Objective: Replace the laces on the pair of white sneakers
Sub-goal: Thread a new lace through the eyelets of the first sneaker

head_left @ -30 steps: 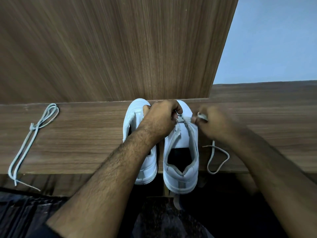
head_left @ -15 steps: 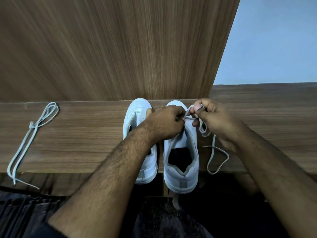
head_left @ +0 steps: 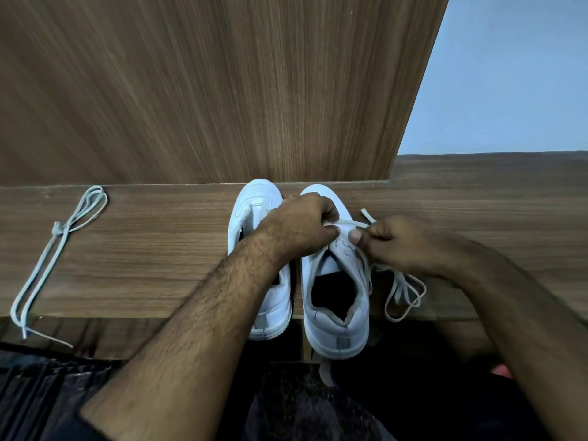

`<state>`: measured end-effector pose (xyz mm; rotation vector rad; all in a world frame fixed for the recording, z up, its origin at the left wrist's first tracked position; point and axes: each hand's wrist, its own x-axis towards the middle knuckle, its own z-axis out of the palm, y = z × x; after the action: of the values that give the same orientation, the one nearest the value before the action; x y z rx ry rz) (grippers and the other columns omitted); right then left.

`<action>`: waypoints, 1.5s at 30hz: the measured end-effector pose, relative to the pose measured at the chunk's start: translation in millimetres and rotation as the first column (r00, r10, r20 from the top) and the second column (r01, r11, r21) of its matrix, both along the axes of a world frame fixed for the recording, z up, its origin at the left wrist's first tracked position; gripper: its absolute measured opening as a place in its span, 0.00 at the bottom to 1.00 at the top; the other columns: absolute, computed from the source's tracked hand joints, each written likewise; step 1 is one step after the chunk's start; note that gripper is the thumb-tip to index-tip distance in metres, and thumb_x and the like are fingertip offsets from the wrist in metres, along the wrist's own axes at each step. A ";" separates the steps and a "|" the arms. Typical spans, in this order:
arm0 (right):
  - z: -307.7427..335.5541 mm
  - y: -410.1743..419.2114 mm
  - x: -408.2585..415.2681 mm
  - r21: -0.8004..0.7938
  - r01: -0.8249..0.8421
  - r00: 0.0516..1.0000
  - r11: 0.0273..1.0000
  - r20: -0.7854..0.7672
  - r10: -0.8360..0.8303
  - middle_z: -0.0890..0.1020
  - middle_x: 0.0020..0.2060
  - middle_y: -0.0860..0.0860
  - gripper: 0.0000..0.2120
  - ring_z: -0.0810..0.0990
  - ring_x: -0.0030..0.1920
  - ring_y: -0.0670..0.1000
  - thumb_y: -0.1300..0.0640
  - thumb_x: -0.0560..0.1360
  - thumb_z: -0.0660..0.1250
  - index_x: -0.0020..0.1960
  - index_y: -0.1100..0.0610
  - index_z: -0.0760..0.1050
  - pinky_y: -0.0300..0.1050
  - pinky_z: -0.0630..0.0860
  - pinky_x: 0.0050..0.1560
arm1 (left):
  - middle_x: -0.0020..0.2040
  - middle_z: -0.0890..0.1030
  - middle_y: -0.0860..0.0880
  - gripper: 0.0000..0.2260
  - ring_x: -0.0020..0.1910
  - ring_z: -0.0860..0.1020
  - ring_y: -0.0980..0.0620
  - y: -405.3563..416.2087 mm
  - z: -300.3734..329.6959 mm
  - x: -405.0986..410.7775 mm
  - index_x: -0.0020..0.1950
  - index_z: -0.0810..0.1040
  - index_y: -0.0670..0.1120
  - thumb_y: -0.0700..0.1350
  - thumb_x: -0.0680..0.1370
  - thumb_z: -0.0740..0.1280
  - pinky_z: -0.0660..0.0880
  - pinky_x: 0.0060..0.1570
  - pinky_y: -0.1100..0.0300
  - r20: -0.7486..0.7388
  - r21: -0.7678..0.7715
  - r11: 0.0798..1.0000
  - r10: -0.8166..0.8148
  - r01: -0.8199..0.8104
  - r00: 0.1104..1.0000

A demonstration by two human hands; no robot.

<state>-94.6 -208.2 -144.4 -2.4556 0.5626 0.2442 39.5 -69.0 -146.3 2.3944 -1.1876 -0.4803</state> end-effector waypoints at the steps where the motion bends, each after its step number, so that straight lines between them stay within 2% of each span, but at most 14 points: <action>1: 1.4 -0.1 1.5 -0.052 0.055 0.998 0.997 0.040 -0.053 0.77 0.29 0.47 0.23 0.75 0.32 0.46 0.38 0.80 0.58 0.35 0.52 0.74 0.43 0.69 0.34 | 0.55 0.82 0.54 0.16 0.59 0.78 0.48 -0.4 0.3 -0.6 0.56 0.81 0.53 0.55 0.70 0.65 0.75 0.61 0.47 -0.005 -0.003 1.000 0.004 -0.004 1.000; 5: -10.4 -9.8 16.3 -0.115 0.232 0.942 0.966 0.275 -0.193 0.78 0.44 0.46 0.07 0.77 0.46 0.49 0.47 0.79 0.67 0.51 0.50 0.78 0.45 0.73 0.47 | 0.58 0.81 0.53 0.18 0.61 0.77 0.48 -1.2 -2.2 0.9 0.64 0.78 0.51 0.45 0.75 0.70 0.74 0.63 0.48 0.009 -0.034 0.999 0.015 -0.015 1.000; 10: -32.5 -17.7 31.4 -0.394 0.087 0.995 0.915 0.078 -0.062 0.76 0.52 0.53 0.18 0.75 0.56 0.56 0.39 0.77 0.65 0.53 0.54 0.78 0.52 0.73 0.57 | 0.67 0.77 0.51 0.29 0.67 0.73 0.48 -2.1 -1.6 -3.0 0.75 0.69 0.50 0.42 0.74 0.72 0.72 0.66 0.46 0.013 -0.083 0.997 0.010 -0.009 1.000; 13: -13.1 -12.7 26.5 0.093 0.203 0.926 0.975 0.306 -0.222 0.82 0.40 0.54 0.21 0.82 0.45 0.56 0.37 0.77 0.63 0.47 0.55 0.80 0.52 0.77 0.46 | 0.72 0.73 0.51 0.36 0.71 0.70 0.47 -3.4 -1.3 -0.5 0.78 0.63 0.53 0.43 0.71 0.73 0.70 0.67 0.43 -0.002 -0.123 0.992 -0.005 0.005 1.000; 16: 14.5 4.8 20.1 0.522 0.062 0.760 0.851 0.528 -0.379 0.85 0.38 0.56 0.26 0.83 0.42 0.50 0.37 0.79 0.61 0.39 0.58 0.79 0.51 0.79 0.47 | 0.62 0.79 0.52 0.34 0.62 0.77 0.52 -3.9 0.5 -4.3 0.74 0.67 0.55 0.43 0.70 0.76 0.77 0.61 0.46 -0.206 -0.319 0.947 -0.096 0.026 0.974; 18: 24.4 14.3 17.8 0.632 -0.037 0.657 0.774 0.599 -0.458 0.82 0.32 0.52 0.25 0.81 0.37 0.48 0.40 0.79 0.60 0.33 0.56 0.74 0.40 0.77 0.48 | 0.48 0.82 0.47 0.24 0.48 0.81 0.53 -6.8 7.8 -10.3 0.68 0.74 0.49 0.39 0.74 0.75 0.80 0.52 0.52 -0.423 -0.470 0.876 -0.113 -0.111 0.899; 20: 28.5 15.5 17.0 0.689 -0.078 0.606 0.721 0.607 -0.514 0.77 0.29 0.51 0.25 0.77 0.37 0.50 0.38 0.78 0.59 0.30 0.54 0.69 0.43 0.75 0.53 | 0.38 0.77 0.45 0.13 0.35 0.75 0.50 -9.4 18.1 -12.2 0.59 0.78 0.45 0.37 0.76 0.72 0.75 0.38 0.55 -0.531 -0.560 0.758 -0.017 -0.336 0.847; 25: 24.8 6.7 15.6 0.764 -0.062 0.584 0.642 0.550 -0.597 0.69 0.28 0.48 0.22 0.68 0.30 0.46 0.43 0.81 0.62 0.31 0.51 0.71 0.45 0.72 0.43 | 0.37 0.76 0.52 0.06 0.34 0.73 0.57 2.5 23.4 9.8 0.46 0.75 0.48 0.48 0.81 0.67 0.72 0.37 0.62 -0.659 -0.488 0.369 0.438 -0.791 0.611; 28: 23.2 11.1 17.6 0.739 -0.017 0.620 0.674 0.536 -0.573 0.68 0.26 0.46 0.18 0.65 0.28 0.44 0.46 0.83 0.60 0.38 0.53 0.75 0.41 0.71 0.36 | 0.40 0.76 0.49 0.09 0.35 0.74 0.53 7.1 18.3 12.9 0.52 0.73 0.45 0.46 0.78 0.70 0.70 0.30 0.62 -0.638 -0.371 0.503 0.473 -0.781 0.608; 31: 26.7 20.1 20.3 0.736 -0.034 0.621 0.676 0.546 -0.563 0.69 0.26 0.43 0.16 0.65 0.28 0.41 0.48 0.83 0.59 0.43 0.54 0.77 0.37 0.70 0.35 | 0.41 0.83 0.42 0.13 0.35 0.83 0.48 -0.3 26.9 -6.6 0.56 0.70 0.42 0.39 0.76 0.71 0.75 0.29 0.61 -0.777 -0.350 0.652 0.199 -0.673 0.597; 35: 32.3 27.9 23.5 0.853 -0.229 0.563 0.470 0.510 -0.651 0.70 0.31 0.47 0.12 0.65 0.31 0.42 0.53 0.84 0.57 0.47 0.55 0.76 0.36 0.71 0.38 | 0.61 0.82 0.38 0.28 0.61 0.82 0.43 -11.9 27.6 -26.3 0.68 0.66 0.46 0.41 0.72 0.74 0.79 0.61 0.48 -0.814 -0.412 0.780 -0.082 -0.471 0.576; 37: 33.7 23.6 24.0 0.863 -0.317 0.529 0.393 0.505 -0.682 0.75 0.34 0.48 0.10 0.69 0.33 0.43 0.55 0.85 0.56 0.49 0.54 0.75 0.47 0.71 0.48 | 0.65 0.79 0.40 0.32 0.64 0.80 0.44 -16.2 25.0 -31.8 0.68 0.65 0.51 0.45 0.69 0.76 0.74 0.67 0.45 -0.813 -0.427 0.783 -0.114 -0.452 0.570; 41: 37.7 12.0 23.9 0.856 -0.393 0.423 0.336 0.492 -0.760 0.84 0.43 0.50 0.08 0.80 0.40 0.46 0.57 0.85 0.54 0.50 0.53 0.70 0.42 0.77 0.45 | 0.60 0.79 0.46 0.33 0.52 0.82 0.48 -16.3 28.4 -41.9 0.74 0.59 0.50 0.45 0.75 0.75 0.78 0.42 0.55 -0.827 -0.451 0.793 -0.198 -0.410 0.526; 45: 41.1 2.3 20.1 0.877 -0.391 0.344 0.277 0.419 -0.840 0.85 0.44 0.48 0.08 0.82 0.42 0.46 0.55 0.85 0.54 0.49 0.51 0.69 0.41 0.78 0.44 | 0.51 0.78 0.46 0.25 0.30 0.73 0.60 -9.3 31.1 -41.0 0.70 0.70 0.46 0.41 0.76 0.75 0.66 0.27 0.66 -0.722 -0.397 0.869 -0.097 -0.296 0.685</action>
<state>-74.6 -206.0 -103.3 -0.8105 0.1828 -0.8082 -1.5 -78.3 -115.1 1.5534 -0.6754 -0.8712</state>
